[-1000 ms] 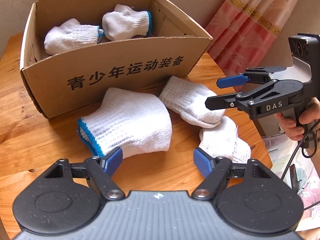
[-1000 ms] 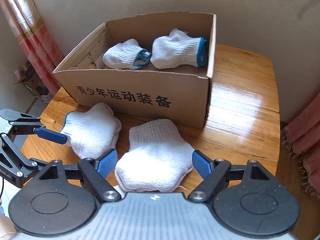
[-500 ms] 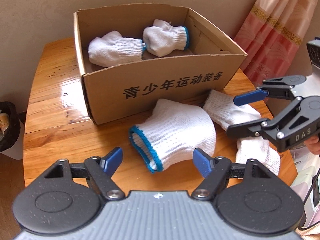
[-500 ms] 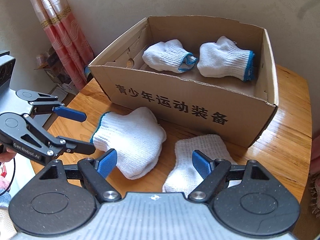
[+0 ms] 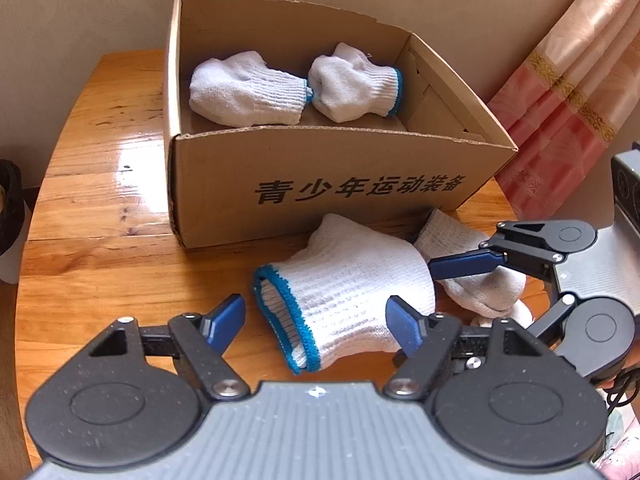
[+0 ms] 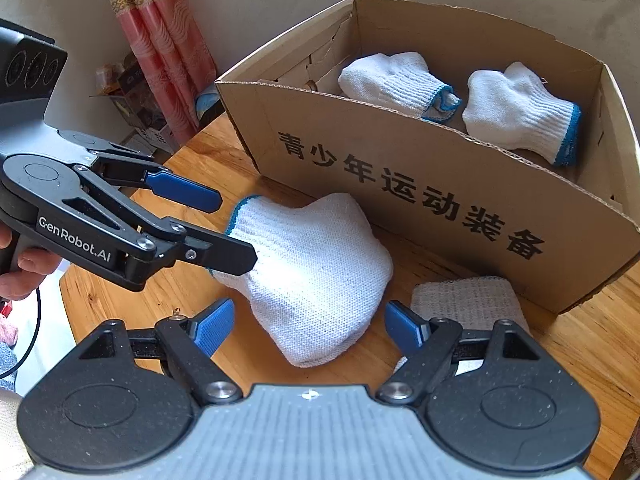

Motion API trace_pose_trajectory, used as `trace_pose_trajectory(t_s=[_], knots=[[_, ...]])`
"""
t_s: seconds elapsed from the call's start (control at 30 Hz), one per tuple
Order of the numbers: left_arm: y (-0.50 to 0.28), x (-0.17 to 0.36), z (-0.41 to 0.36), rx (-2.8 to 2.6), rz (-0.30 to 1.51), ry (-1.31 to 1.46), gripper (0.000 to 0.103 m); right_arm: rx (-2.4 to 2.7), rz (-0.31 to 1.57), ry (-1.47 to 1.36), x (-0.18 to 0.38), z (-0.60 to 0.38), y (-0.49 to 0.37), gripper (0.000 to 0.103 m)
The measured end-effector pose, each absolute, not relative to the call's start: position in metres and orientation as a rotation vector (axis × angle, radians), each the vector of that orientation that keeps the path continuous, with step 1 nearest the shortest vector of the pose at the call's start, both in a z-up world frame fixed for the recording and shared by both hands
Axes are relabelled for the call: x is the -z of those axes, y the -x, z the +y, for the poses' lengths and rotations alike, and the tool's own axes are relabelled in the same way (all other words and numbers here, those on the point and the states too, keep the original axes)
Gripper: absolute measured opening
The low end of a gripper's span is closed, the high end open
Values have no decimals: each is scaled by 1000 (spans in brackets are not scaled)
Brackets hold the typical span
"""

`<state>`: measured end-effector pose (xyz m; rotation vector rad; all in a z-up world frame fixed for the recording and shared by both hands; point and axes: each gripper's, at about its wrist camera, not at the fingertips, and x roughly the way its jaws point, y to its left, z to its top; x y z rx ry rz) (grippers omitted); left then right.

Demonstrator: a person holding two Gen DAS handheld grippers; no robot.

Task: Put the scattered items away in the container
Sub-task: 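Lower the left tool onto a blue-cuffed glove while the right tool approaches it, then close the left tool on the glove while the right tool holds its cuff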

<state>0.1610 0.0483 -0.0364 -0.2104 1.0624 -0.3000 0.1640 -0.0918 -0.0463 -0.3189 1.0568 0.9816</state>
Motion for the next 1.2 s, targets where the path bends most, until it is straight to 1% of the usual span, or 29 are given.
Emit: trace_pose_trajectory(t_s=[0.27,0.4,0.43,0.53,0.73,0.8,0.9,1.07,1.2], knots=[[-174,52,46,283,1063,222,76,-984,1076,292,61,-89,-172,86],[-178,58,48,290,1070,263,73,-989,1066,271,65,-92,-171,86],[-177,58,48,293,1071,271,71,-990,1062,265,65,-93,-171,84],[-176,59,48,299,1072,290,68,-993,1055,269,65,-93,-167,77],[-175,64,52,303,1086,343,68,-986,1046,262,65,-96,-163,78],[-174,65,54,303,1091,368,68,-984,1041,263,64,-96,-161,76],[-171,63,51,301,1088,362,64,-974,1036,280,62,-94,-157,74],[-166,55,47,316,1079,338,62,-962,1043,267,57,-96,-153,71],[-159,48,49,321,1068,358,61,-960,1024,273,48,-98,-145,71]])
